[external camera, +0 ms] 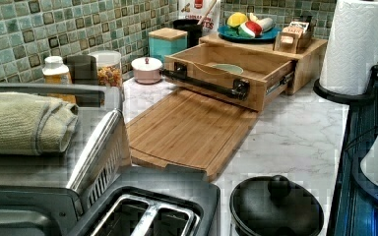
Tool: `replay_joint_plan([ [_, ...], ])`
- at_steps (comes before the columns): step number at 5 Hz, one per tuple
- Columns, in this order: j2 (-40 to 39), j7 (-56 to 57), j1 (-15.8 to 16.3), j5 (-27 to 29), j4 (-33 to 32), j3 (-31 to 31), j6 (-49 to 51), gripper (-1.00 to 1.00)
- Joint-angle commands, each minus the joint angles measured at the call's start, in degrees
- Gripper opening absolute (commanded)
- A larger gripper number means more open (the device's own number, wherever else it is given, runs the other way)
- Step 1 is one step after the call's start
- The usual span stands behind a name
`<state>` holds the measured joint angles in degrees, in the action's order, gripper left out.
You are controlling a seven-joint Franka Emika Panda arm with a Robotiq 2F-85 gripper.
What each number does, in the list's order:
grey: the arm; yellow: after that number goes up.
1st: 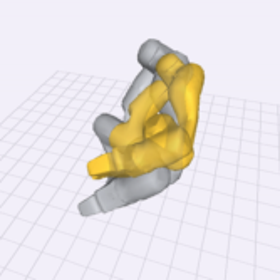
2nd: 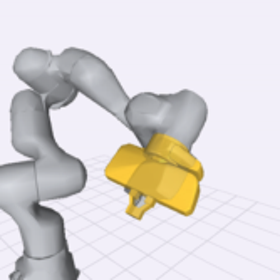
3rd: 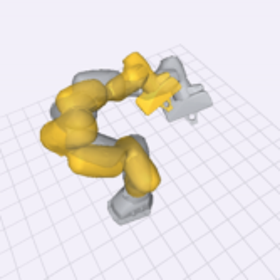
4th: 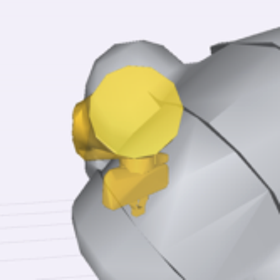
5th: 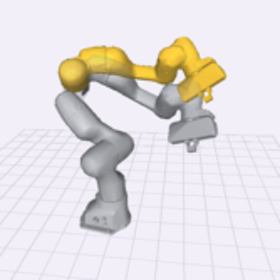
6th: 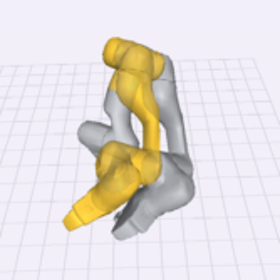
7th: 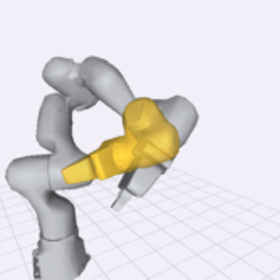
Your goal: Close the drawer.
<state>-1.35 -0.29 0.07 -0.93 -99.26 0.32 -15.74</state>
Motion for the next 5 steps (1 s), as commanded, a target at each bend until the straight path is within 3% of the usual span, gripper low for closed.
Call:
replay_joint_plan([
  [1,0.0,0.0,0.0,0.0,0.0,0.0,0.0,-1.00],
  [2,0.4,9.0,-0.1,0.6,-4.7,-0.1,-5.9,-1.00],
  [3,-0.3,10.8,1.3,-3.6,-8.4,-1.3,-11.9,-1.00],
  [5,-3.9,11.7,2.5,-5.8,-9.3,-2.6,-13.9,-1.00],
])
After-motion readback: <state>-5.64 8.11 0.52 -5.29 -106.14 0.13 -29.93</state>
